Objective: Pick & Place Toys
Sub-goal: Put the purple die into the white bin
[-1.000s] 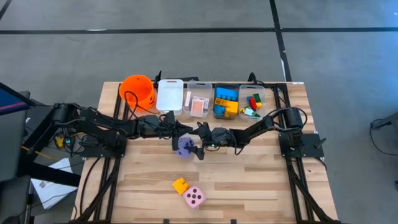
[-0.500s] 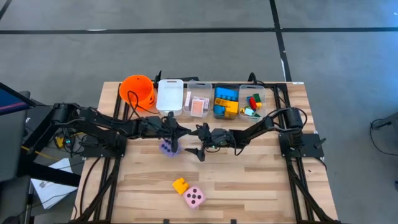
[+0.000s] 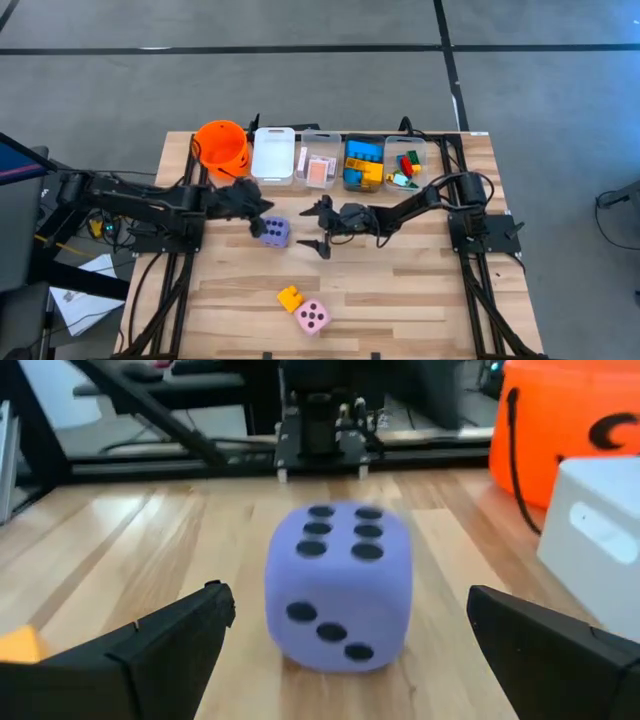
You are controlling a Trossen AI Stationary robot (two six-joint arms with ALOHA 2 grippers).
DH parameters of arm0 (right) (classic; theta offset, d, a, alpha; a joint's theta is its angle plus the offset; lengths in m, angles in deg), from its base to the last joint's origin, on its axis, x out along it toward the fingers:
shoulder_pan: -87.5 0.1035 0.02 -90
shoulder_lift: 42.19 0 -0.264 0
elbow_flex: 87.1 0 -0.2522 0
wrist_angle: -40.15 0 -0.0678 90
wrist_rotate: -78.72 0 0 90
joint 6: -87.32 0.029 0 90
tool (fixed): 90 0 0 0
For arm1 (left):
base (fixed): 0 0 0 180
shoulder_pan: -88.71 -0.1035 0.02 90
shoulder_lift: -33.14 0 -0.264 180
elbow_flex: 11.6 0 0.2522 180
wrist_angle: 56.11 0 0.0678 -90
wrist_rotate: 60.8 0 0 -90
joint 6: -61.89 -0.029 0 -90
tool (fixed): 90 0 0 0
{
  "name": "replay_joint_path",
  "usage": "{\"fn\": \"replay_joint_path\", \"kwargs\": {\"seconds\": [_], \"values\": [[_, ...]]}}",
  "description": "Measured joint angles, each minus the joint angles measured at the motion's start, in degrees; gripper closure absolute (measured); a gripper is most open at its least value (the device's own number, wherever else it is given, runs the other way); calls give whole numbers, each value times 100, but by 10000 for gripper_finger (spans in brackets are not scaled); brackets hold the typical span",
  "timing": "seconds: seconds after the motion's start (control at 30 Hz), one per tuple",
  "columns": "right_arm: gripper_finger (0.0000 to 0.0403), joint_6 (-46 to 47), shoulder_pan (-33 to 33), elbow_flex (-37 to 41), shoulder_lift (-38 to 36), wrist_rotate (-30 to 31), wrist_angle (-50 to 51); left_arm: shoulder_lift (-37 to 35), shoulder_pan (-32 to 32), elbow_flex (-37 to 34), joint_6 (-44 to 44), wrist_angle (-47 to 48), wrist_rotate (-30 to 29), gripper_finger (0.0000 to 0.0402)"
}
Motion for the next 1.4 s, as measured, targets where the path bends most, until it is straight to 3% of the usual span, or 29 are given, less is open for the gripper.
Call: {"fn": "replay_joint_path", "kwargs": {"seconds": [0.23, 0.3, 0.43, 0.5, 0.63, 0.83, 1.07, 1.27, 1.4], "values": [[3, 629, 35, -168, 0, 220, 45, 192, 28, -7, 587, 646, 3, 401], [3, 785, 123, -169, 0, 700, 123, 181, 28, -7, 655, 766, 4, 401], [3, 813, 429, -169, 2, 2233, 194, 182, 28, -7, 674, 858, 3, 401], [3, 577, 576, -167, 6, 2541, 95, 182, 28, -7, 674, 863, 3, 401], [3, -31, 821, -169, 4, 2472, -297, 182, 28, -7, 670, 874, 2, 401], [3, -213, 853, -169, 7, 1681, -173, 182, 28, -8, 657, 885, 3, 401], [3, -824, 588, -169, 7, 1621, -29, 182, 26, -214, 603, 889, 3, 401], [3, -747, 189, -169, 7, 1617, -99, 182, 26, -451, 1056, 889, 4, 401], [3, -159, -18, -169, 7, 1515, -447, 182, 23, -530, 1050, 849, -139, 401]]}}
